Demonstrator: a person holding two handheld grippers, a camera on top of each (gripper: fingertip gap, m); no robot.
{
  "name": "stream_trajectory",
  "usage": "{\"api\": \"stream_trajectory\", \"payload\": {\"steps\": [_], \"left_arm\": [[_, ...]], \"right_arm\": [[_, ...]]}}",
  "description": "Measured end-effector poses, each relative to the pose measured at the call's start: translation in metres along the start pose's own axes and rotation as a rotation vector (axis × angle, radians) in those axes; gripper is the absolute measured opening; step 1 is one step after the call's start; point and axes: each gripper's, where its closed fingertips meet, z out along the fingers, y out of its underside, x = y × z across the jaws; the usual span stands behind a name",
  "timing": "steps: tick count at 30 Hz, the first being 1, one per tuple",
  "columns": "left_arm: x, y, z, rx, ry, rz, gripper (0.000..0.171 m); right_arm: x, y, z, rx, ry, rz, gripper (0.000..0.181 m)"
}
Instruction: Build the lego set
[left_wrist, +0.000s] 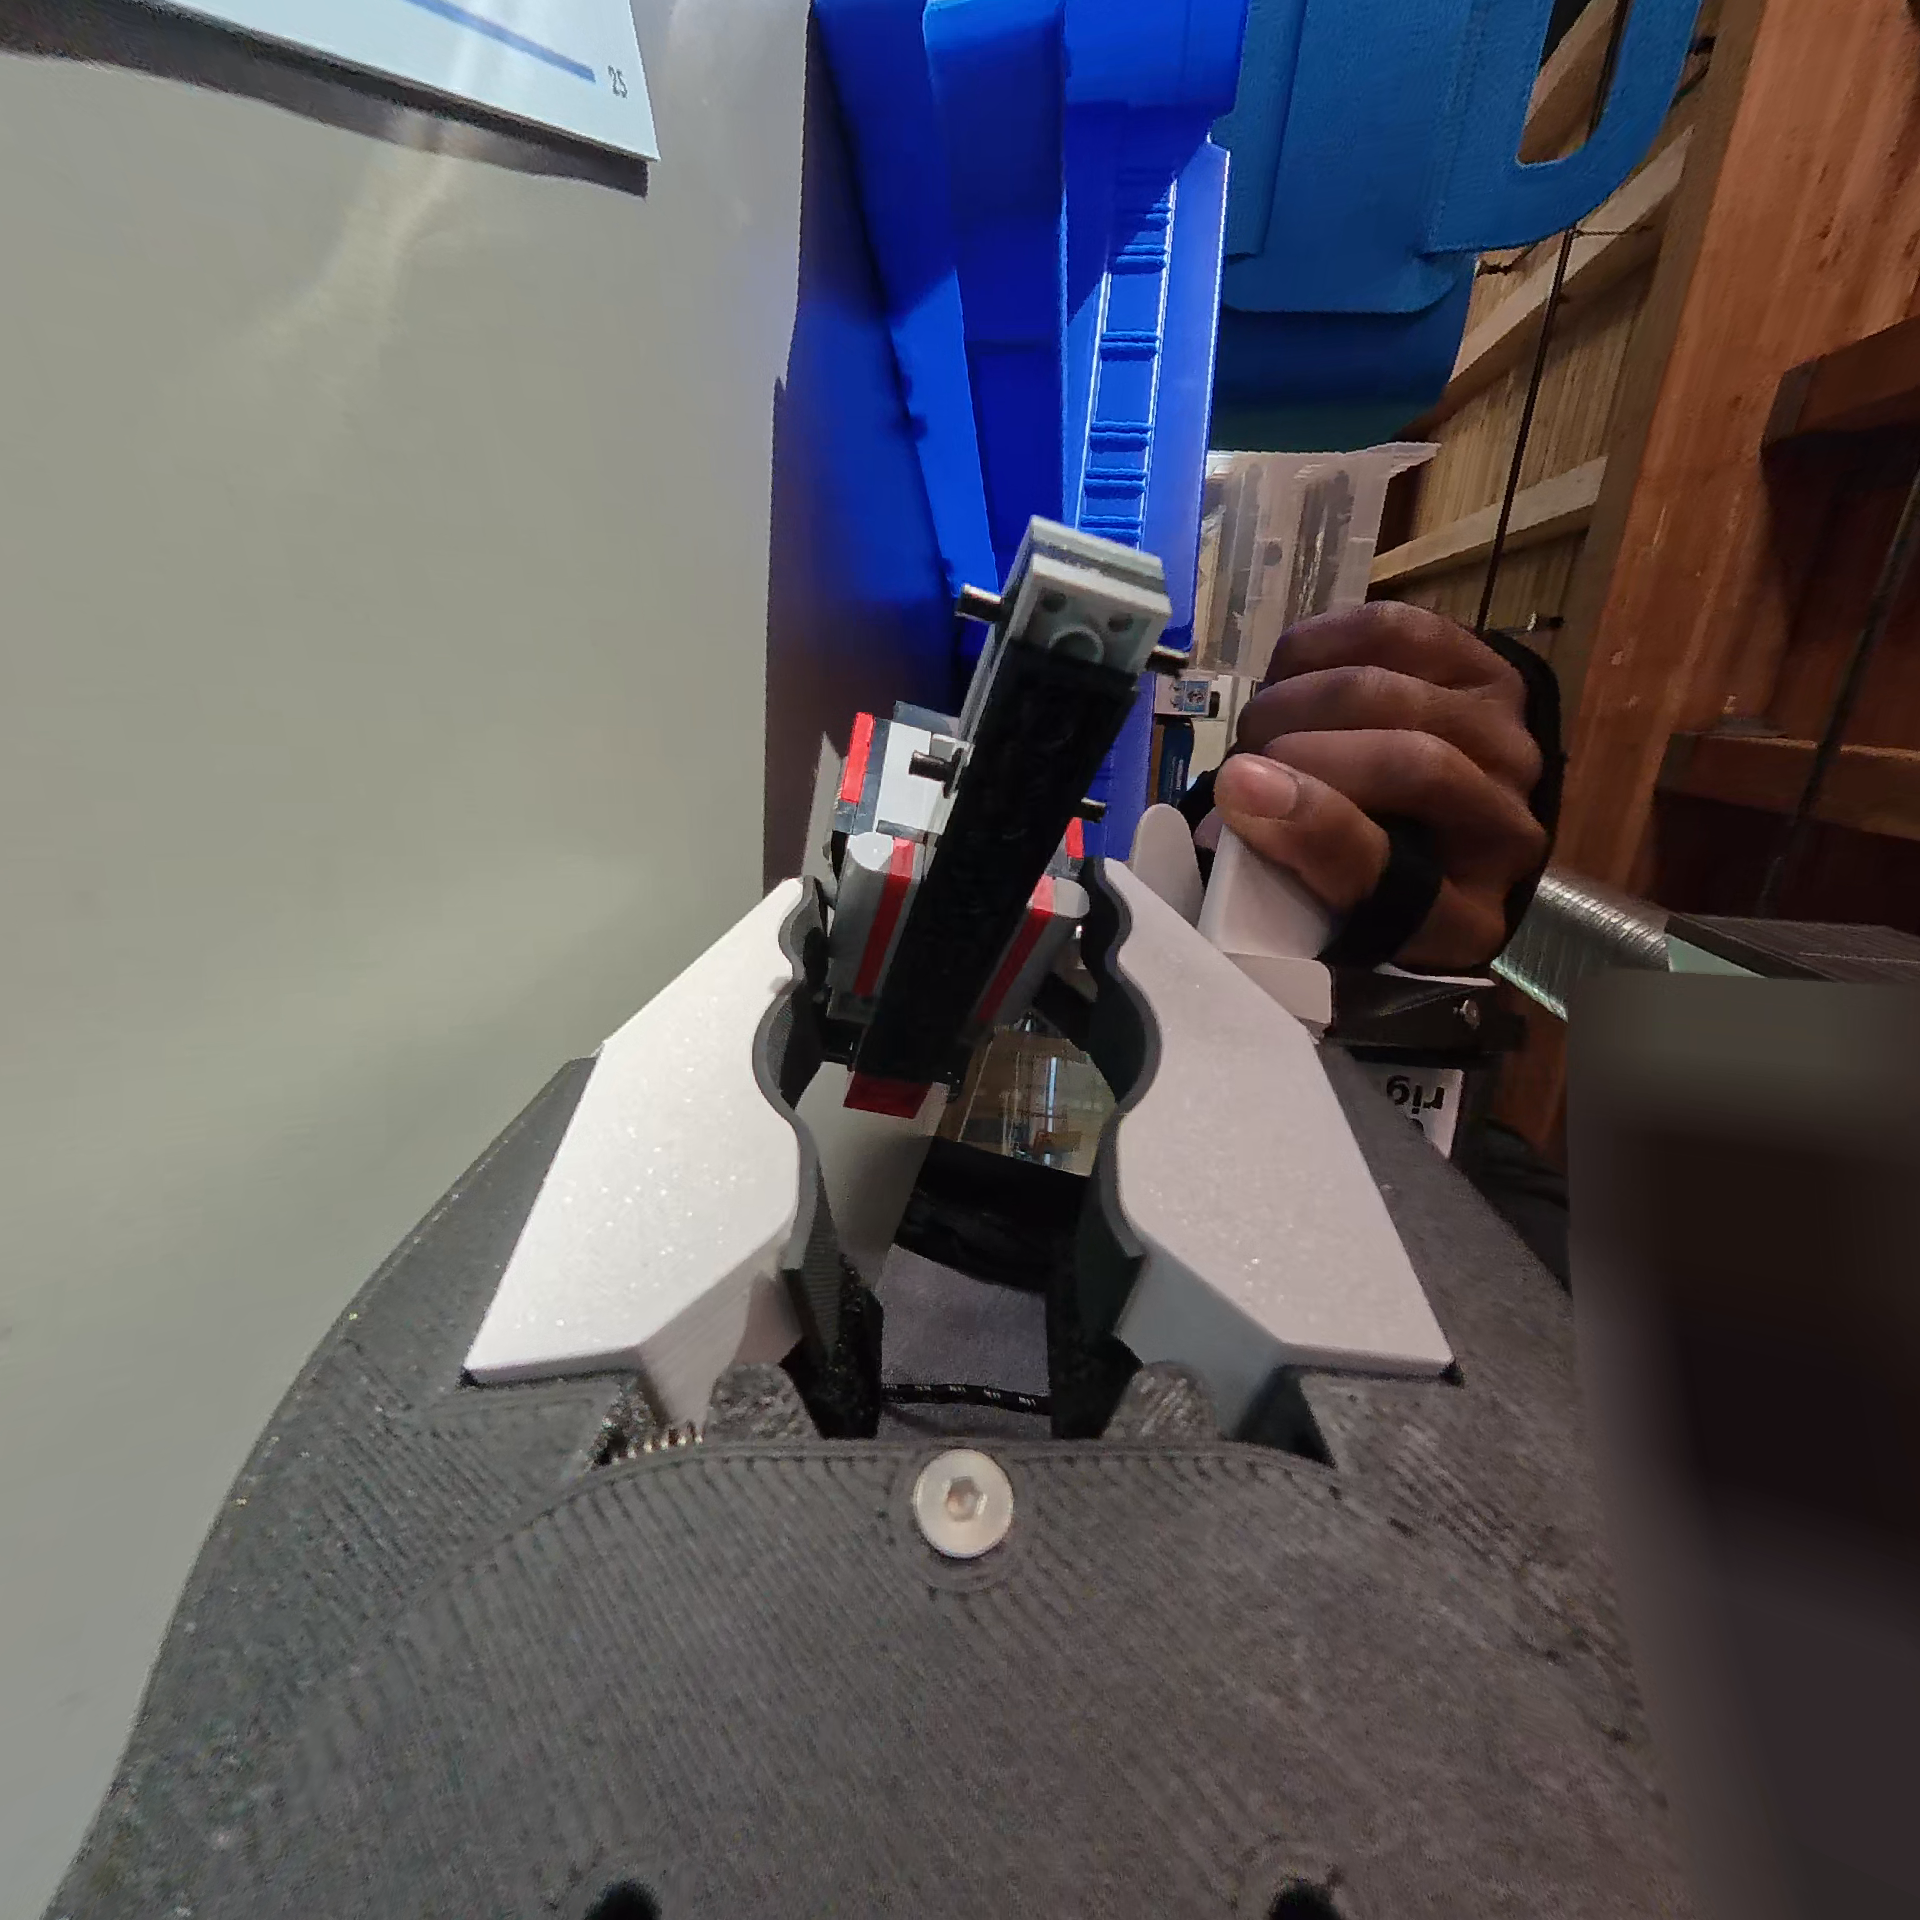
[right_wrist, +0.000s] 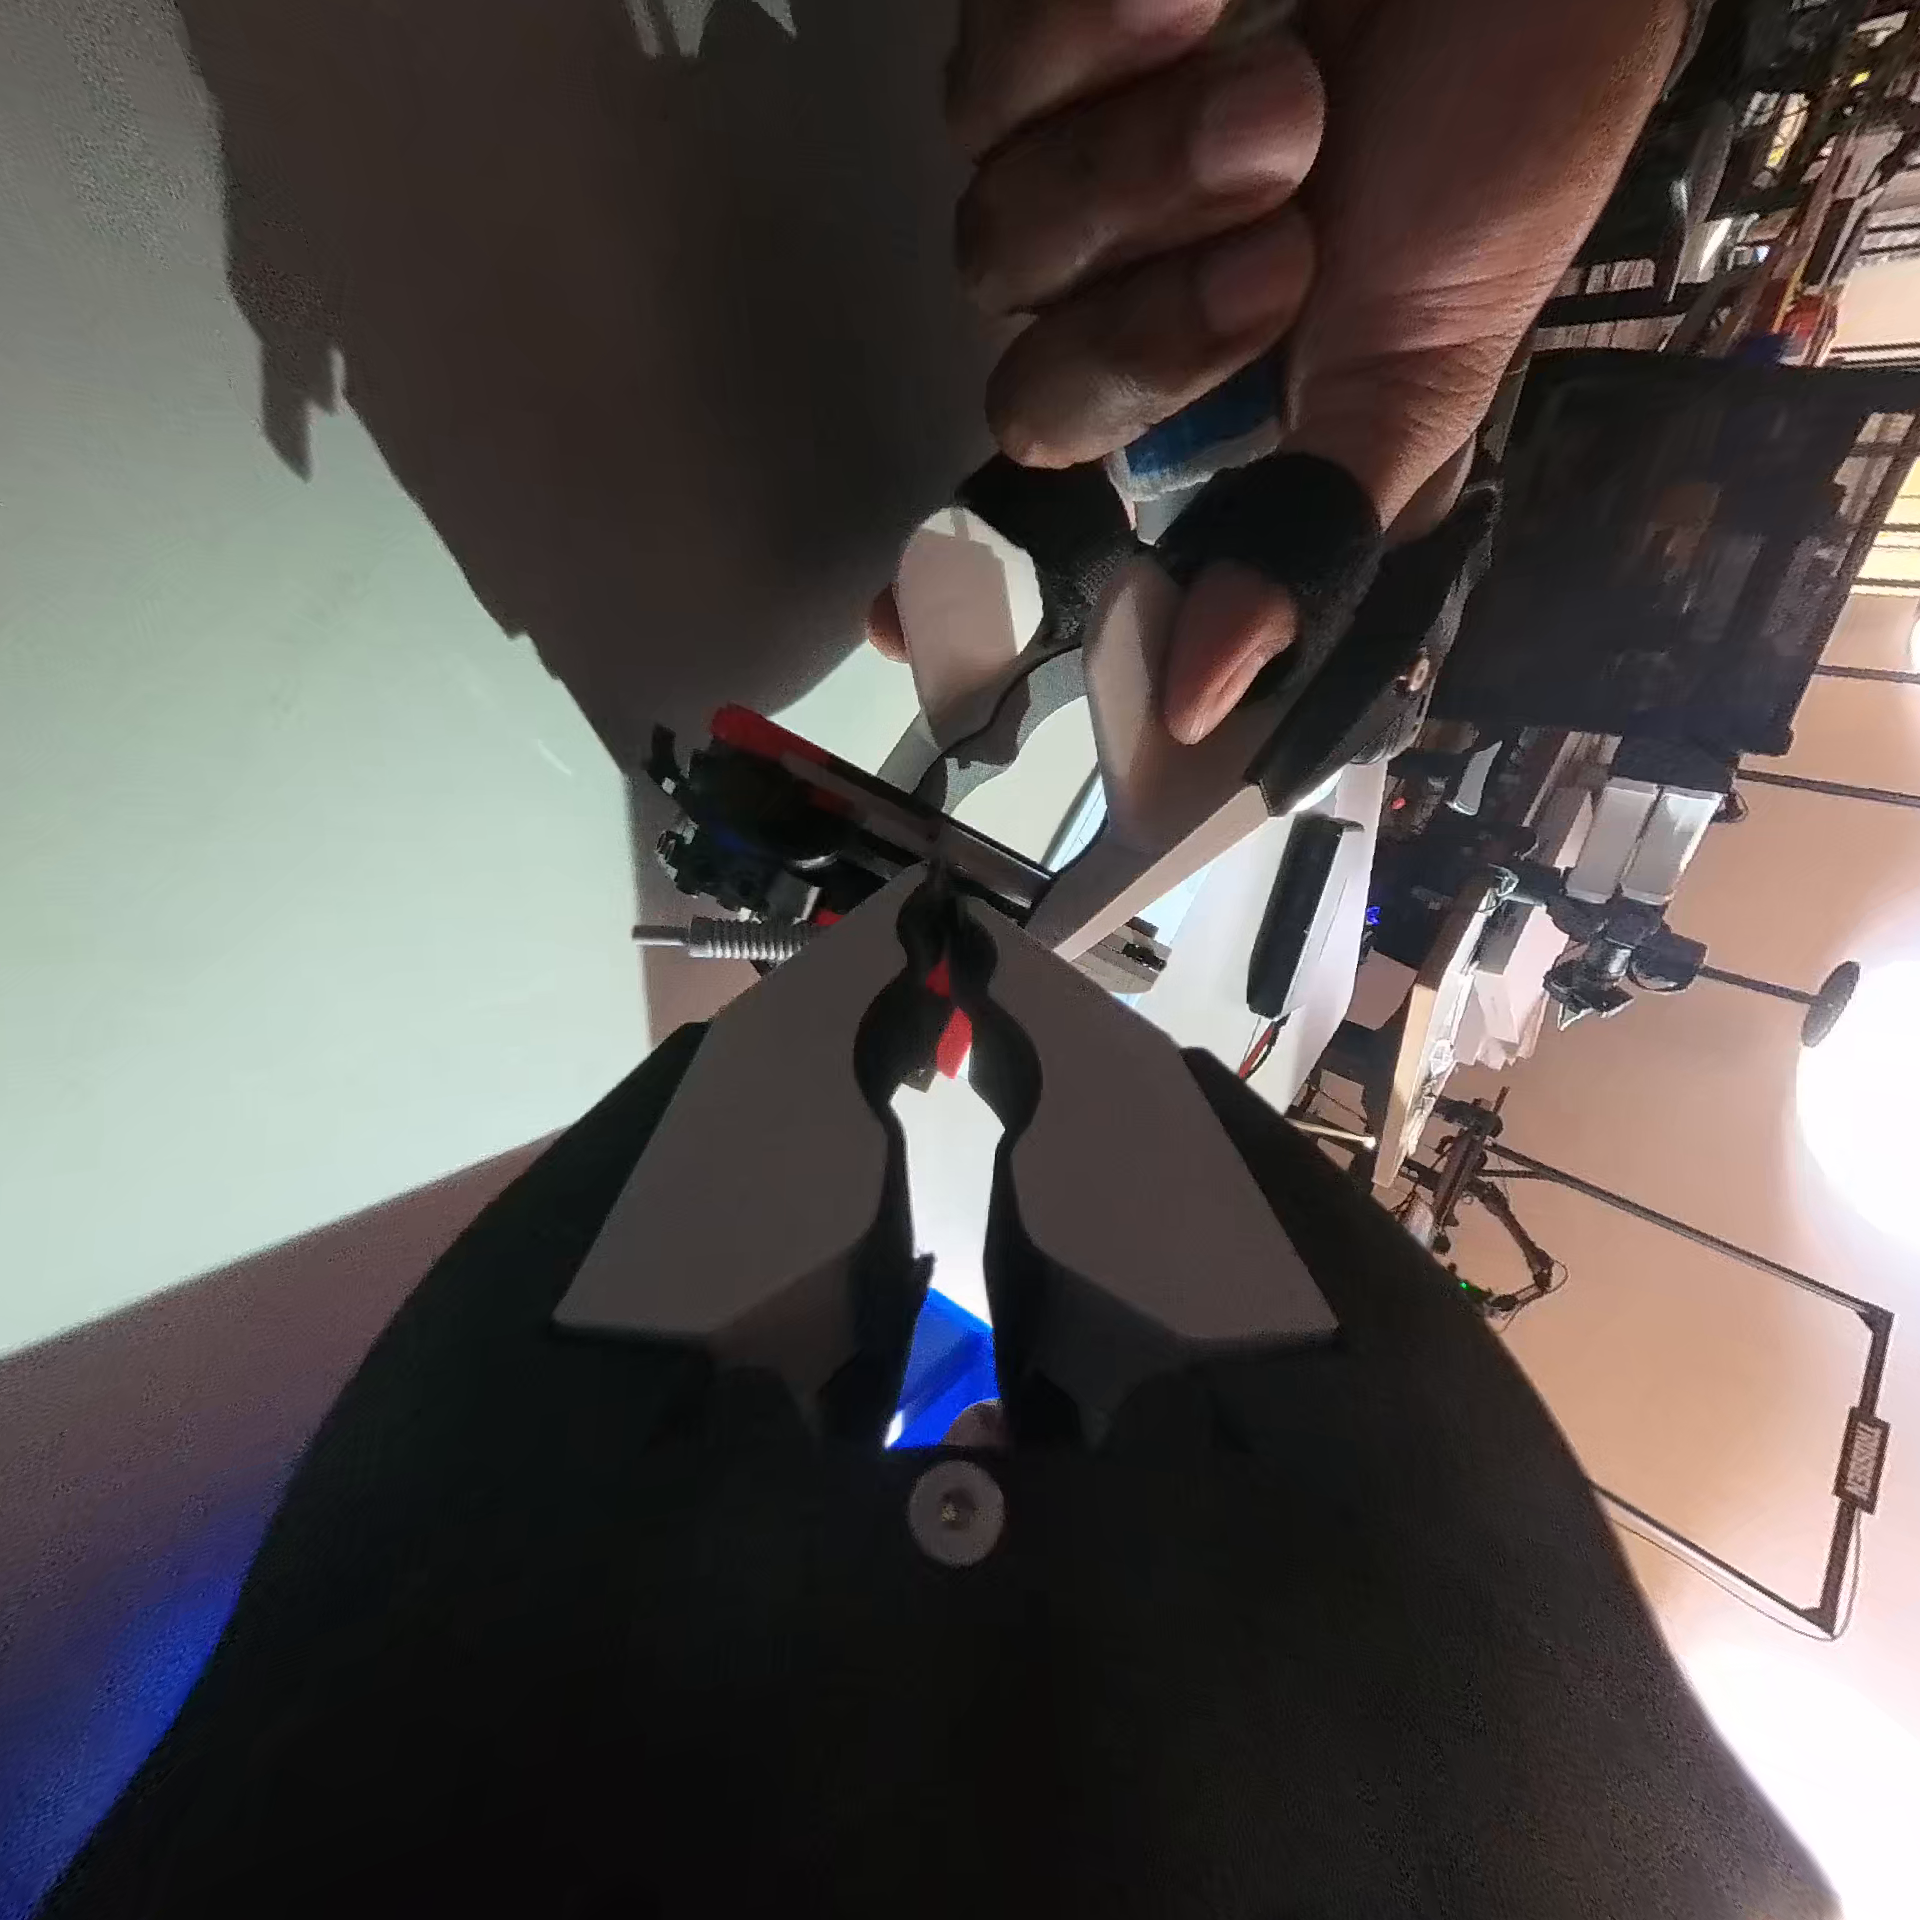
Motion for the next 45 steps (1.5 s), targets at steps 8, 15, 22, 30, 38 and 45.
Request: {"api": "stream_trajectory", "payload": {"steps": [8, 15, 22, 30, 38, 45], "left_arm": [[-0.001, -0.005, -0.002, 0.025, 0.024, -0.023, 0.05], [0.0, -0.012, -0.001, 0.062, 0.056, -0.062, 0.051], [-0.001, -0.02, -0.004, 0.101, 0.089, -0.103, 0.051], [-0.004, -0.027, -0.012, 0.14, 0.078, -0.075, 0.051], [-0.002, -0.023, -0.011, 0.147, 0.089, -0.047, 0.05], [0.003, -0.018, -0.009, 0.153, 0.102, -0.022, 0.05]], "right_arm": [[0.004, 0.009, 0.003, -0.002, 0.043, 0.08, 0.001], [0.009, 0.016, 0.005, -0.005, 0.102, 0.158, 0.002], [0.023, 0.026, 0.0, -0.001, 0.185, 0.274, 0.005], [0.021, 0.055, -0.029, -0.07, 0.212, 0.734, 0.008], [-0.056, 0.068, -0.066, -0.186, 0.158, 1.364, 0.01], [-0.129, 0.072, -0.072, -0.362, 0.026, 1.505, 0.021]]}}
